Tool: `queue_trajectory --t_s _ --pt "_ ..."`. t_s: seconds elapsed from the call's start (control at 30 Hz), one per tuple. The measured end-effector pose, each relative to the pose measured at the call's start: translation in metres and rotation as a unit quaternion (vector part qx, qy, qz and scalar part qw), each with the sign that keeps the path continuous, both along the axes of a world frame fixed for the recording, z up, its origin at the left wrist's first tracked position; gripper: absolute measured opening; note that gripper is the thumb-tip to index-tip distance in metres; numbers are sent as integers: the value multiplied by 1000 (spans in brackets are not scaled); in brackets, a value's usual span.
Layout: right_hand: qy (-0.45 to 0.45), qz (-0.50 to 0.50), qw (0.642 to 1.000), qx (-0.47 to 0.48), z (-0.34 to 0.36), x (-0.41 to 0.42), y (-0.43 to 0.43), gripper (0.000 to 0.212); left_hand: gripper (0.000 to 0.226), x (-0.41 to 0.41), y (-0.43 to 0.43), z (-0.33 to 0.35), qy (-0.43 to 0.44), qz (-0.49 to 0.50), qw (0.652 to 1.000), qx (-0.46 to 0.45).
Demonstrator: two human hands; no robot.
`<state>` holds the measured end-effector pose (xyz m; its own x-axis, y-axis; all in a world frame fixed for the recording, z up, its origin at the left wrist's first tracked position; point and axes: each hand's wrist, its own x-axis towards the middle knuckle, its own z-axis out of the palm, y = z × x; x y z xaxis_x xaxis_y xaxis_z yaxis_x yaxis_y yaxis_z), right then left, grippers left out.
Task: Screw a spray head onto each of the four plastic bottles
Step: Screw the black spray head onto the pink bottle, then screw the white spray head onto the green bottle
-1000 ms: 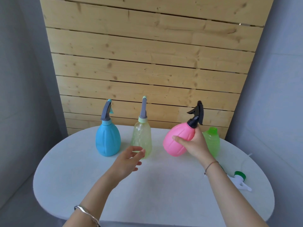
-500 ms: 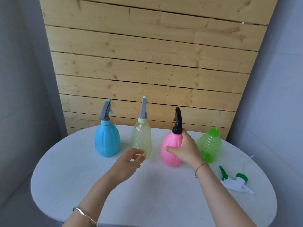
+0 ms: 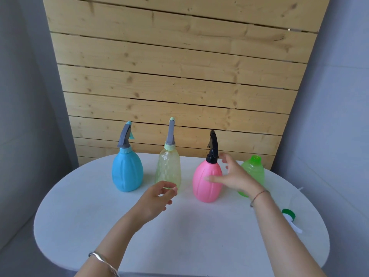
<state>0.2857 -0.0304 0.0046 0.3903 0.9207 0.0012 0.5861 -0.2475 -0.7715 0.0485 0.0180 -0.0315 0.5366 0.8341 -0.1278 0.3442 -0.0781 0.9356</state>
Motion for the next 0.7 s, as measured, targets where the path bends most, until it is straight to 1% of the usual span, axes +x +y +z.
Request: queue_trajectory --t_s 0.07,0.13,0.17,0.2,0.23,0.27,0.33,0.4,0.43,0.5,0.57,0.7 --pt "10 -11 999 51 21 15 -9 69 19 2 -1 -1 0 -5 1000 0" --pt "-26 -64 988 140 32 30 -18 50 17 5 -2 -2 1 -9 1000 0" --pt "-58 -102 977 181 32 35 -20 47 16 6 -3 -3 1 -10 1000 1" --pt "-90 -135 965 207 29 40 -22 48 16 7 -4 -3 2 -11 1000 1" --pt "-116 -157 958 212 23 43 -22 53 16 9 -4 -3 2 -10 1000 1" --pt "-132 -167 957 196 17 47 -23 58 16 11 -6 -3 4 -10 1000 2" --pt "-132 -161 967 144 1 51 -21 62 17 12 -7 -4 9 -12 1000 4" --pt "-126 -147 974 120 -9 54 -22 54 17 15 -9 -3 16 -19 1000 10" --pt "-140 -145 972 122 -12 54 -22 48 17 16 -10 -3 16 -21 1000 12" --pt "-184 -160 959 145 -13 54 -25 37 17 19 -12 -1 12 -26 999 16" --pt "-208 -177 947 169 -9 54 -31 30 17 22 -13 2 6 -26 999 23" --pt "-185 -156 950 195 1 50 -48 24 12 32 -25 6 -14 -44 998 44"
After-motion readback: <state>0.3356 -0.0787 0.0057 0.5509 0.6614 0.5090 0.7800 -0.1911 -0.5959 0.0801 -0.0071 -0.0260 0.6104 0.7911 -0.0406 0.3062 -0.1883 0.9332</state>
